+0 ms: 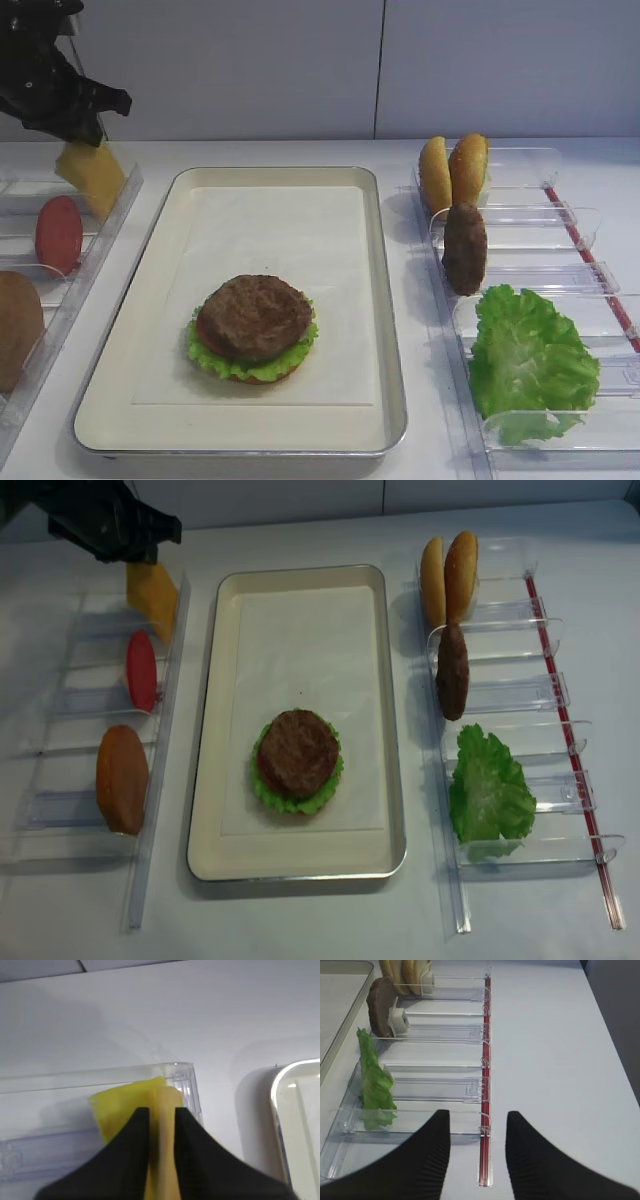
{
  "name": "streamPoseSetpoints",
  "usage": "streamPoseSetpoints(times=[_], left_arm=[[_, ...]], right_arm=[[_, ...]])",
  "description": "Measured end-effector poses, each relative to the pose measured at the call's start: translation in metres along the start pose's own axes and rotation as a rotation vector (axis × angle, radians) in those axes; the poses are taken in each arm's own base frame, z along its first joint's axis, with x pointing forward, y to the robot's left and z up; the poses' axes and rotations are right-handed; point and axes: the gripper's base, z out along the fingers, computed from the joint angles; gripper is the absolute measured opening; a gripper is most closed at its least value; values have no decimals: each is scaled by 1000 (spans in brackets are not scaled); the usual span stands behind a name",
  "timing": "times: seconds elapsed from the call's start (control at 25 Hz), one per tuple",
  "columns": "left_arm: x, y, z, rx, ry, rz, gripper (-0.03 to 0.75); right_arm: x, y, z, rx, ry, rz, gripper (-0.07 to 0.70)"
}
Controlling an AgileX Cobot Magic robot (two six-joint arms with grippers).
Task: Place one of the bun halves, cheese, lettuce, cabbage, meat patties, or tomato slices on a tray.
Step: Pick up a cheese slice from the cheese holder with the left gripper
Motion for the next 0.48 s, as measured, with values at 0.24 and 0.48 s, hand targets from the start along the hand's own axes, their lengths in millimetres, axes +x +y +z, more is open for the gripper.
streamPoseSetpoints(times=[0.24, 0.48], left_arm=[[0, 0, 0, 1, -1, -2, 2], [-8, -2, -34, -1, -79, 1, 1]], right_arm=[[0, 0, 0, 0, 0, 0, 302], [0, 0, 0, 0, 0, 0, 301]])
